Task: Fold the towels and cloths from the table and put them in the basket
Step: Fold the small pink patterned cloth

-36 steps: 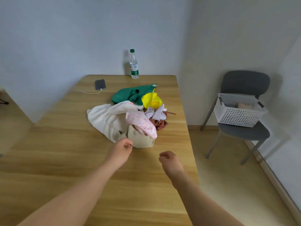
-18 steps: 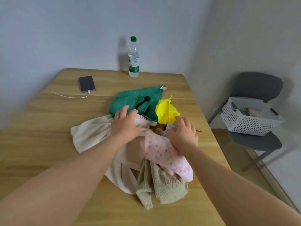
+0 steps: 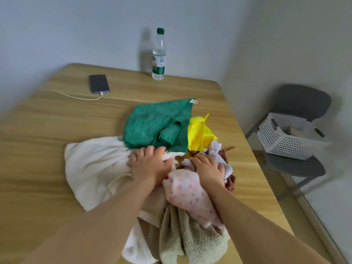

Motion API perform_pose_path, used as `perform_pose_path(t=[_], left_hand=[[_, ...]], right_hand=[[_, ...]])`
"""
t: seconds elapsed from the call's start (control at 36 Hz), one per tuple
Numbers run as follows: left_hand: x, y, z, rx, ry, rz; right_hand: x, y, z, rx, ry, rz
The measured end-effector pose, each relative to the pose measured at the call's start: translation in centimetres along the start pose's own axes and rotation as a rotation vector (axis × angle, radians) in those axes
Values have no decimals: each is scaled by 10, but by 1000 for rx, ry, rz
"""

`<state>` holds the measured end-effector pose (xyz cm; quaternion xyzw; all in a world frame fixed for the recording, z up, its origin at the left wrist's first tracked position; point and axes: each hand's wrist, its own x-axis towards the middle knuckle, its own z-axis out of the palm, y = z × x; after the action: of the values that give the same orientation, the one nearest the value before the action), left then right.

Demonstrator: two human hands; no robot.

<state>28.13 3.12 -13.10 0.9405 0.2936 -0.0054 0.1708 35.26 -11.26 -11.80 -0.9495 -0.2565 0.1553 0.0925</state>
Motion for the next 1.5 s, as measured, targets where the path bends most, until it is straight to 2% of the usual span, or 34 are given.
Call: perform_pose_path(t=[0.08,0.17,0.25,0.33,0.42,0.5,0.64,0.69,0.75,0.81,0.86,0.92,1.0,1.06,1.14,1.19,1.33,1.42,1.5], left_hand=[[-40,-13,-3,-19,-57,14],[-87,-23,-14,-105,-13,-35],[-153,-27,-18,-171,124,-32],[-222,-22,-12,-247,100,-12],[-278,-21,-4,-323,94,-13],[-322,-25,5,-350,6,33],[-374,-39,14,-238,-147,66],[-383,-45,16,-200,-136,81],[-380,-53,18,-243,-43,83],[-368,-59,19,-366,95,73],[-353,-60,17,-518,235,90],[-340,-58,14,-703,328,125],[-328,-57,16,-962,249,189],[-325,-63,26,-935,214,203],[-330,-72,42,-865,280,203],[-339,-76,45,-929,336,204],[-364,-84,47,-990,312,251],[-375,-87,45,-1149,274,247],[-380,-88,41,-1279,304,186]], right_hand=[[-39,0,0,305,30,60],[-90,4,-3,669,191,106],[-157,5,0,553,240,39],[-224,-5,8,424,128,-83],[-276,-9,21,270,55,-130],[-318,-6,35,191,75,-159],[-362,2,69,289,72,-92],[-373,2,79,371,164,-76],[-376,2,84,457,298,-40],[-369,-3,85,496,437,-28],[-356,-10,84,485,535,-93],[-340,-20,86,451,539,-173],[-326,-34,102,420,429,-191],[-328,-38,120,454,415,-162],[-343,-38,144,404,516,-151],[-354,-41,150,485,559,-153],[-384,-48,162,631,624,-89],[-393,-48,165,643,658,-49],[-398,-47,164,656,649,2]])
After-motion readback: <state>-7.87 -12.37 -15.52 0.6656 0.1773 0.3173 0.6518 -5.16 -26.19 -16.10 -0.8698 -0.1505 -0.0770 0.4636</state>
